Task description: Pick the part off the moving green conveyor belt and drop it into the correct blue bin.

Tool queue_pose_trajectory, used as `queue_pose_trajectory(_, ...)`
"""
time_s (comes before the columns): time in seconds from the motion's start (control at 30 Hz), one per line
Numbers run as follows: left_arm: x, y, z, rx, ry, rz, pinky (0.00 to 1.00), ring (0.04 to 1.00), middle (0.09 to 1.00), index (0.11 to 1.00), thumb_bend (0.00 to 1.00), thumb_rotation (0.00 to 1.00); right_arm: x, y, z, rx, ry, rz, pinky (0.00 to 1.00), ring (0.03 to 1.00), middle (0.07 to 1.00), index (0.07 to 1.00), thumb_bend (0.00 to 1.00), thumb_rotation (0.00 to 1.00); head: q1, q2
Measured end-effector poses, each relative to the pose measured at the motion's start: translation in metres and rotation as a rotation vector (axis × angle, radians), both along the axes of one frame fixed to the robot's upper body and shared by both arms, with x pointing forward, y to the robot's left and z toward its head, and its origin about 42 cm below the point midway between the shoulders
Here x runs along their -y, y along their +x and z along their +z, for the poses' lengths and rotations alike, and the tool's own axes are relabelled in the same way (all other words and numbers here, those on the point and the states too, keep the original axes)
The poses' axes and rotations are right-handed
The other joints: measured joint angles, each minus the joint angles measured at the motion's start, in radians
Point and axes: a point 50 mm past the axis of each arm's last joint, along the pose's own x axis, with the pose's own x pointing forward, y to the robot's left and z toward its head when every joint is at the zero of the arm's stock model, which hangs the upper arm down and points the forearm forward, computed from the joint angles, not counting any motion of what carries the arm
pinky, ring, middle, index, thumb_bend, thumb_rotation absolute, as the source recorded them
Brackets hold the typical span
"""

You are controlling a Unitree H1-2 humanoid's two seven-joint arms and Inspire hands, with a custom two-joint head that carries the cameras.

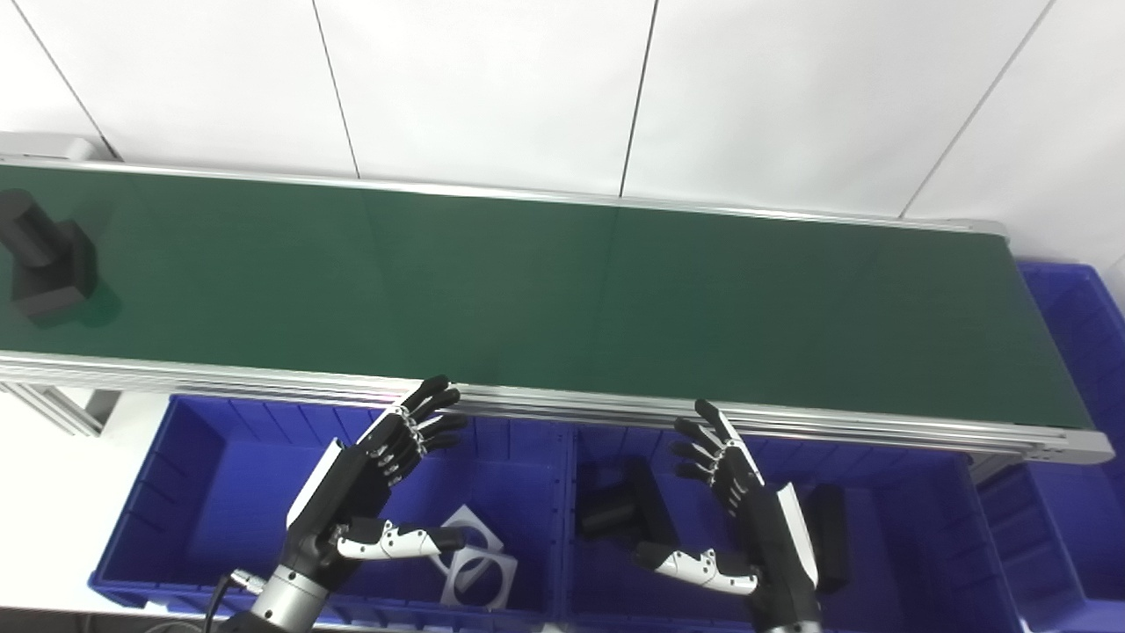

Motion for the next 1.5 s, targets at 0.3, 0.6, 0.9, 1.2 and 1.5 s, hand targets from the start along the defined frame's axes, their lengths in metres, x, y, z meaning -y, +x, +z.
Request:
queue_pose_trajectory(0.3, 0.000, 0.000, 0.000, 0.000, -0.001, -0.001, 0.80, 0.828, 0.900, 0.911, 0.83, 0.01, 0.000, 0.000, 0.000, 0.001, 0.000, 0.000, 0.73, 0.803, 0.859, 0.935, 0.91, 0.33, 0.091, -0.018)
queue_pose_trajectory(0.6, 0.024, -0.004, -0.004, -0.009, 0.010, -0.003, 0.78, 0.808, 0.882, 0.885, 0.85, 0.06, 0.019, -0.002, -0.001, 0.003, 0.003, 0.000, 0.73, 0.805, 0.865, 0.947, 0.87, 0.26, 0.290, -0.107)
queue_pose_trajectory(0.9, 0.035, -0.009, -0.011, -0.030, 0.011, 0.010, 0.78, 0.805, 0.878, 0.885, 0.89, 0.10, 0.025, -0.005, -0.006, -0.018, 0.004, -0.004, 0.73, 0.798, 0.860, 0.944, 0.85, 0.20, 0.316, -0.176)
queue_pose_trajectory(1.2, 0.036, -0.014, -0.022, -0.051, 0.011, 0.014, 0.78, 0.800, 0.862, 0.869, 0.91, 0.08, 0.026, -0.007, -0.010, -0.036, 0.005, -0.004, 0.74, 0.803, 0.855, 0.939, 0.86, 0.19, 0.327, -0.239)
queue_pose_trajectory(1.5, 0.038, -0.015, -0.029, -0.070, 0.026, 0.026, 0.75, 0.788, 0.846, 0.855, 0.93, 0.09, 0.028, -0.009, -0.016, -0.059, -0.016, -0.001, 0.72, 0.788, 0.845, 0.933, 0.88, 0.17, 0.339, -0.287)
